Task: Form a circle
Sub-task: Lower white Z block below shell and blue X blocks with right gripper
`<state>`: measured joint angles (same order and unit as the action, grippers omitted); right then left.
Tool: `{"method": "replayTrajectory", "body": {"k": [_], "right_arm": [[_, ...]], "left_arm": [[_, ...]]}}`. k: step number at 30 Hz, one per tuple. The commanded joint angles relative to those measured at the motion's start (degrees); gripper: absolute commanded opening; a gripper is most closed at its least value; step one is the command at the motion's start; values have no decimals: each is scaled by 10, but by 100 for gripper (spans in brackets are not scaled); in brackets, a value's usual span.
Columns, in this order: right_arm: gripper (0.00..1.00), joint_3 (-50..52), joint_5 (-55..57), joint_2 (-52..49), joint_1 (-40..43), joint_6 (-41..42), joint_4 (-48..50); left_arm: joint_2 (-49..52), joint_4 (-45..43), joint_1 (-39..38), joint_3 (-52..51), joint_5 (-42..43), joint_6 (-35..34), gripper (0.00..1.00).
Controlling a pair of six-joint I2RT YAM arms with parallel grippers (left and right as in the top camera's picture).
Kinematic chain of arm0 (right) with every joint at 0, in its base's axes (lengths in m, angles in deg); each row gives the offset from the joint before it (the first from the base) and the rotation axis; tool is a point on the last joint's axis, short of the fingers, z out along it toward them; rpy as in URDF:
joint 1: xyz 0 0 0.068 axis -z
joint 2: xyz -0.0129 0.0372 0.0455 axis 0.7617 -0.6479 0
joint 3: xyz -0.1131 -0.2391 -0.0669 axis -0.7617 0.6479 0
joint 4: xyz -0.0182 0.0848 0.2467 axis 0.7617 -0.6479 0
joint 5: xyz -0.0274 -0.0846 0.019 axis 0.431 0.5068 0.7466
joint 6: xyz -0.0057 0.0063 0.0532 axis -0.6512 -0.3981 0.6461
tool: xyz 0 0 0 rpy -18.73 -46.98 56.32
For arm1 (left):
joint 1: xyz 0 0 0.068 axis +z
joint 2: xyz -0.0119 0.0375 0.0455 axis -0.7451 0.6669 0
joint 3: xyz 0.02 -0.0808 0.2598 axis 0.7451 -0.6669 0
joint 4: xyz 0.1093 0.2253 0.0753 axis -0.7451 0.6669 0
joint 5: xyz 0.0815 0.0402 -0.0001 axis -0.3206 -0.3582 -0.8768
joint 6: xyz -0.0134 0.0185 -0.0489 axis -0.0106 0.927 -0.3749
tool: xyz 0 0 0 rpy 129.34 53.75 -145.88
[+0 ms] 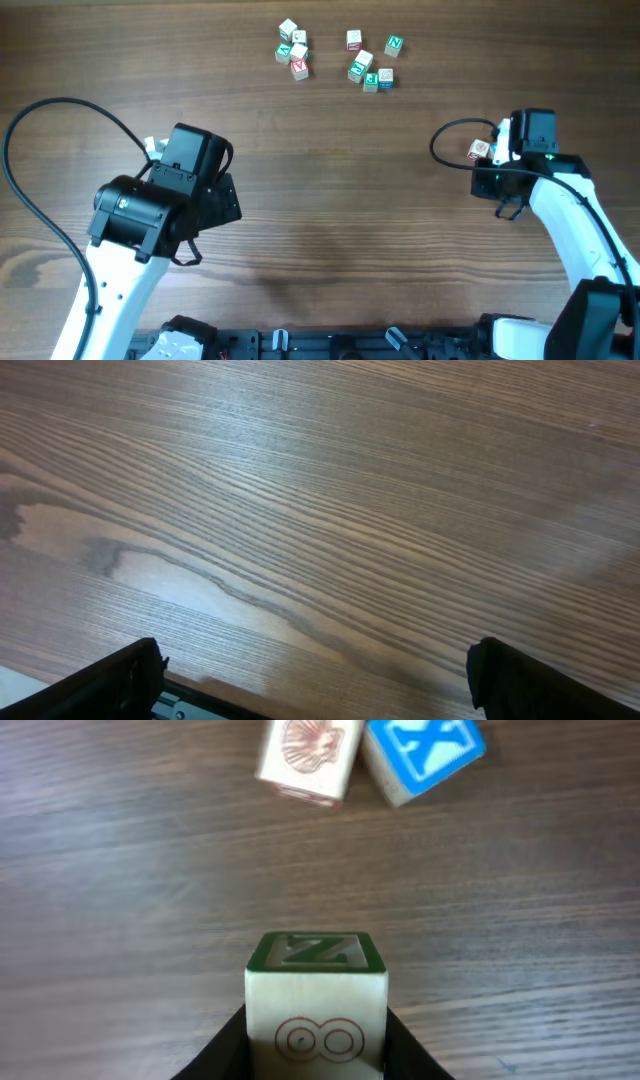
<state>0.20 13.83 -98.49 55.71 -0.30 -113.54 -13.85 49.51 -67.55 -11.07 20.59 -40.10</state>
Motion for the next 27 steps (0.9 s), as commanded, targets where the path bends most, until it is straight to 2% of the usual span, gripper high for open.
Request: {"method": "replayTrajectory", "body": {"k": [1,3,5,11,15,16,19,22,27], "right_arm": [[4,33,-12,-4,29,19,42],[5,44,-17,-7,43,7,63],[5,47,-48,-20,44,-38,89],[6,47,-52,-93,45,-44,114],[42,47,-52,-98,45,-44,122],[43,47,-52,-98,45,-44,126],[43,47,-52,-98,45,-42,135],[29,47,-52,-98,45,-38,137],[25,47,-52,-98,45,-28,147]], "left_arm": [[-6,-1,4,-2,-7,-10,100],[-6,-1,4,-2,-7,-10,100],[-6,-1,4,-2,-7,-10,100],[-6,-1,4,-2,-7,-10,100],[-6,-1,4,-2,-7,-10,100],[-6,-1,4,-2,-7,-10,100],[-6,-1,4,-2,-7,-10,100],[-6,-1,4,-2,-7,-10,100],[-6,-1,4,-2,-7,-10,100]]}}
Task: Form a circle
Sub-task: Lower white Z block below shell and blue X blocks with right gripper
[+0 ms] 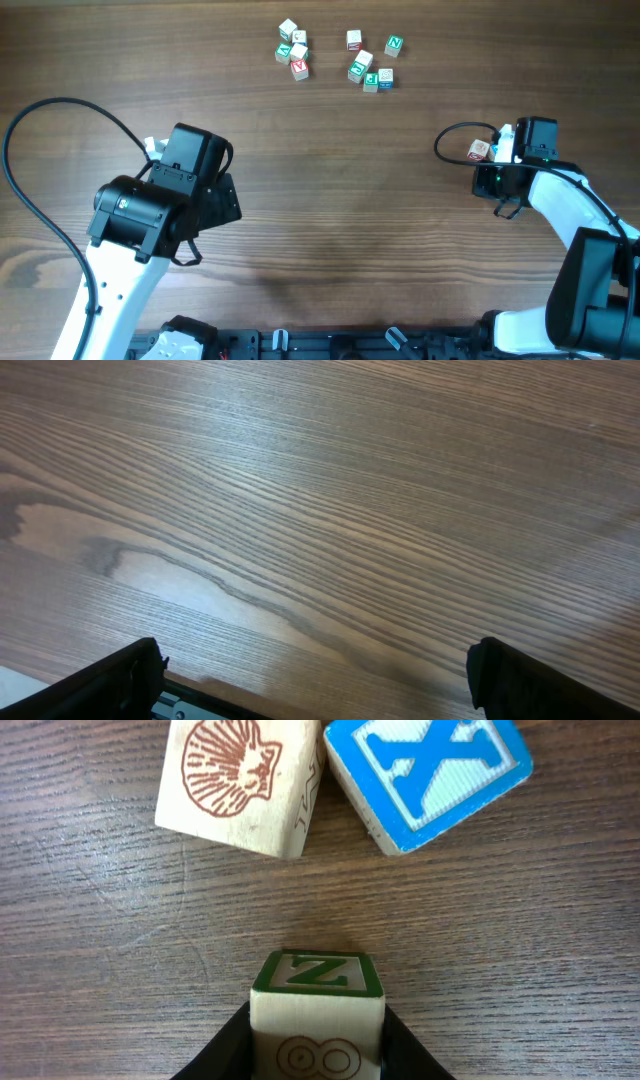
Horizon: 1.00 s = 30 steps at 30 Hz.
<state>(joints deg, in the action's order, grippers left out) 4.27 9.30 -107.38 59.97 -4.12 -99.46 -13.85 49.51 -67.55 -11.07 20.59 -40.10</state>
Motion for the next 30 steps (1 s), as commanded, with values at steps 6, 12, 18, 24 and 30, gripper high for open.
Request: {"method": "replayTrajectory", "body": {"k": [6,12,18,24,30], "right_arm": [[25,7,11,-9,2,10,13],[25,7,34,-9,2,10,27],[21,7,36,-9,2,-5,41],[36,7,36,-9,2,-6,47],[52,7,31,-9,2,-4,47]], "left_arm": [[-6,-1,4,-2,-7,-10,100],[-6,-1,4,-2,-7,-10,100],[-6,-1,4,-2,-7,-10,100],[-6,-1,4,-2,-7,-10,100],[-6,-1,4,-2,-7,-10,100]]}}
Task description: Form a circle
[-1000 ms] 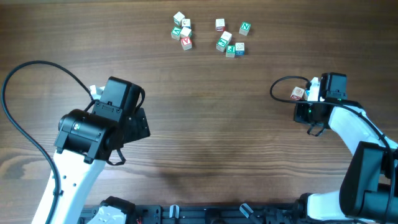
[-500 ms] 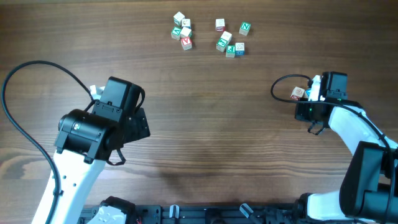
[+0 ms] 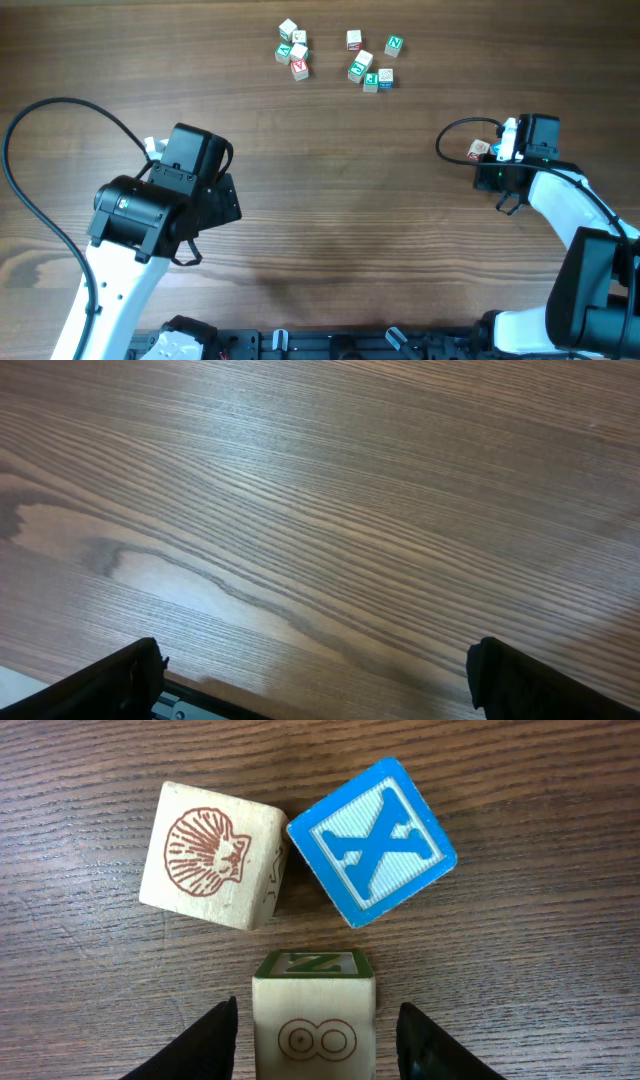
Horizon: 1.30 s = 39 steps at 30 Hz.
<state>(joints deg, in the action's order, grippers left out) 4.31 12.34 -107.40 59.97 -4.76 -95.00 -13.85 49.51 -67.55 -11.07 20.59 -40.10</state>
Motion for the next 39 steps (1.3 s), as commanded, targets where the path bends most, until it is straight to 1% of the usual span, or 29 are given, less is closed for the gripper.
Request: {"method": "replayTrajectory", "body": {"k": [1,4,7,10,13,29,32,36,39], "right_arm": [[52,6,-5,-9,2,2,1],[51,6,-14,-9,2,3,-9],[37,6,-16,-9,2,3,-23],[31,6,-20,-9,2,3,-25],[29,6,-20,-9,2,2,-25],[29,6,2,-9,2,1,-2],[30,6,2,-9,2,0,0],[50,6,2,-9,2,1,0],[57,6,2,-9,2,1,0]], "left_arm": [[-6,-1,4,-2,-7,-10,100],[-6,-1,4,-2,-7,-10,100],[-6,-1,4,-2,-7,-10,100],[-6,-1,4,-2,-7,-10,100],[-6,-1,4,-2,-7,-10,100],[-6,-1,4,-2,-7,-10,100],[-6,-1,4,-2,-7,-10,100],[-6,-1,4,-2,-7,-10,100],[-6,-1,4,-2,-7,-10,100]]}}
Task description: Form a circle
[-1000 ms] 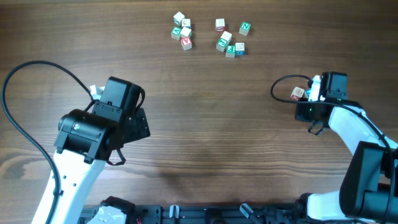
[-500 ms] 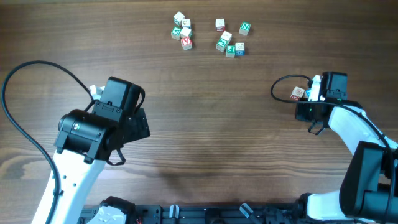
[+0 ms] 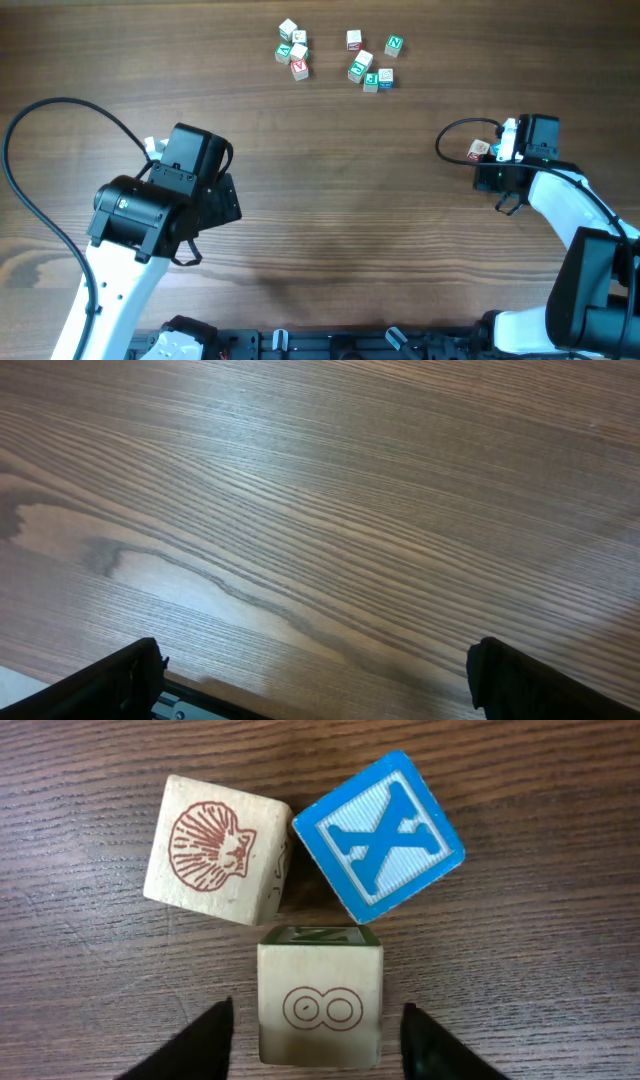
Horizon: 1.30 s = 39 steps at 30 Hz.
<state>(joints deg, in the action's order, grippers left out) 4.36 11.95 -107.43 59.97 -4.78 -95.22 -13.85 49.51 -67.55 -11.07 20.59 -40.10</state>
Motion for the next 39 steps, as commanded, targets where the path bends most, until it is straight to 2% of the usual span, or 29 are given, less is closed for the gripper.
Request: {"method": "replayTrajectory", "body": {"k": [1,4,8,10,12,13,14,15,17,22,26,28,32,39], "right_arm": [[59,6,6,-9,2,1,0],[75,-3,6,-8,2,1,-35],[73,-37,-43,21,2,1,-94],[60,-39,-61,46,2,9,-108],[34,-39,-54,58,2,36,-125],[17,-39,-50,57,2,52,-128],[9,-39,-49,57,2,61,-129],[4,-39,-47,57,2,63,-129],[4,-39,-39,57,2,64,-133],[4,-38,-46,56,2,163,-132],[4,-38,-46,65,2,221,-90],[4,-42,-46,87,8,227,-77],[4,-42,-72,123,86,217,-49],[4,-40,-68,123,96,210,-44]], "left_arm": [[-6,-1,4,-2,-7,-10,100],[-6,-1,4,-2,-7,-10,100],[-6,-1,4,-2,-7,-10,100],[-6,-1,4,-2,-7,-10,100],[-6,-1,4,-2,-7,-10,100],[-6,-1,4,-2,-7,-10,100],[-6,-1,4,-2,-7,-10,100],[-6,-1,4,-2,-7,-10,100],[-6,-1,4,-2,-7,-10,100],[-6,-1,4,-2,-7,-10,100],[-6,-1,4,-2,-7,-10,100],[-6,-1,4,-2,-7,-10,100],[-6,-1,4,-2,-7,-10,100],[-6,-1,4,-2,-7,-10,100]]}}
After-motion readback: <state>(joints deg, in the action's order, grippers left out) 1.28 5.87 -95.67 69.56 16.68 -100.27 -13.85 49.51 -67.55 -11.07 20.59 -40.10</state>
